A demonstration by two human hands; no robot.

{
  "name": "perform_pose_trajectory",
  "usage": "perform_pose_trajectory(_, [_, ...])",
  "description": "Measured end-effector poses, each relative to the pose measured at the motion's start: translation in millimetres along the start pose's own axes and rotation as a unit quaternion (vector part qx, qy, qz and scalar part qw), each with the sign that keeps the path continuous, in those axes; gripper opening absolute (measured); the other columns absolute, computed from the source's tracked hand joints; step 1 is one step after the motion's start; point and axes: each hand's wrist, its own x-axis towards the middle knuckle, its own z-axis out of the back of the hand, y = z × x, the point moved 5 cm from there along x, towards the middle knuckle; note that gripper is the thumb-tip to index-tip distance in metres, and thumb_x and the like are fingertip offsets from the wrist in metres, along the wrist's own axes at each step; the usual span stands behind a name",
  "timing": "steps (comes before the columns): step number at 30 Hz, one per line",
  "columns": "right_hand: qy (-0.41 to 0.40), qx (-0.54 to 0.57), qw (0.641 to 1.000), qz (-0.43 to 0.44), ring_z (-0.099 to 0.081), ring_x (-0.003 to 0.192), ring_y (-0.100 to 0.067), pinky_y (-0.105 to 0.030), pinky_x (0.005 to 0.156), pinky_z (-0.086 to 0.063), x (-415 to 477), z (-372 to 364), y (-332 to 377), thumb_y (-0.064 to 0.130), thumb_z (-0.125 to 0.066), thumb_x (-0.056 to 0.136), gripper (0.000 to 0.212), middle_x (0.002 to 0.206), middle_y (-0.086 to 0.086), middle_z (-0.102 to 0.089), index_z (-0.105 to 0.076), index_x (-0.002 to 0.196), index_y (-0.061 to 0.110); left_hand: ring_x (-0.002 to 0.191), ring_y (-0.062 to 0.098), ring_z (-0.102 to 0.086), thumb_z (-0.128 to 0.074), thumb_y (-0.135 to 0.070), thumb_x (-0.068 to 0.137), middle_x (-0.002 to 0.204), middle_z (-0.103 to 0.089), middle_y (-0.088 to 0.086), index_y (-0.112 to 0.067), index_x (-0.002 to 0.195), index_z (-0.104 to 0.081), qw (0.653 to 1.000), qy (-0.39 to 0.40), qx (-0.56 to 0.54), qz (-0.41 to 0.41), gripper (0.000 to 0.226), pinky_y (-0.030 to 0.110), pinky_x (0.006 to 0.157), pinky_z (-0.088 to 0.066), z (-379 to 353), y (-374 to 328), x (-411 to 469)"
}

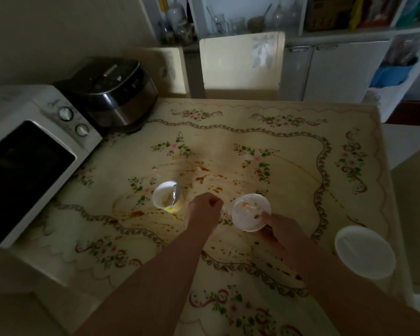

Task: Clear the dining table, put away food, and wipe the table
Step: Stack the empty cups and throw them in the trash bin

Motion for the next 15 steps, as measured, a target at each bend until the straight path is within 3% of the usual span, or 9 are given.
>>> perform_pose_trajectory(4, [-0.008,-0.026,1.0,0.004,-0.06,0.097,-0.031,-0.047,0.096,-0.049,0.1,2.1,4.2,0.014,-0.056,0.094,0.022,0.107,-0.021,-0.063,-0.059,0.111,0.0,0.083,0.012,-0.06,-0.058,-0.026,0.089,0.095,-0.071,-0.004,-0.024,0.095,-0.071,0.999,-0.006,0.036,0.01,0.015,0.023,0.068,-0.046,0.6,2.6,6.4])
perform_pose_trajectory(8, [-0.002,-0.011,1.0,-0.002,-0.059,0.094,-0.024,-0.033,0.074,-0.053,9.1,-4.6,9.9,0.016,-0.058,0.093,0.027,0.106,-0.013,-0.062,-0.059,0.115,0.001,0.091,0.018,-0.063,-0.056,-0.026,0.091,0.103,-0.07,-0.001,-0.022,0.099,-0.07,0.996,0.028,0.072,-0.036,0.017,0.029,0.076,-0.052,-1.1,-21.5,27.9])
perform_pose_trajectory(12, [0.005,0.008,1.0,-0.01,-0.06,0.097,-0.025,-0.036,0.082,-0.053,19.4,-21.1,16.5,0.016,-0.059,0.093,0.017,0.108,-0.013,-0.062,-0.059,0.106,0.006,0.096,0.021,-0.065,-0.055,-0.018,0.093,0.106,-0.07,0.007,-0.012,0.102,-0.072,0.989,0.024,0.098,-0.105,0.02,0.029,0.083,-0.051,22.2,-71.4,75.3])
perform_pose_trajectory(15, [0.019,0.018,1.0,-0.012,-0.061,0.092,-0.025,-0.039,0.089,-0.053,25.9,-40.1,25.3,0.014,-0.059,0.092,0.01,0.098,-0.012,-0.064,-0.06,0.098,0.006,0.1,0.024,-0.064,-0.059,-0.02,0.091,0.107,-0.069,0.007,-0.009,0.105,-0.071,0.984,0.007,0.166,-0.058,0.022,0.034,0.091,-0.051,54.3,-74.1,125.7])
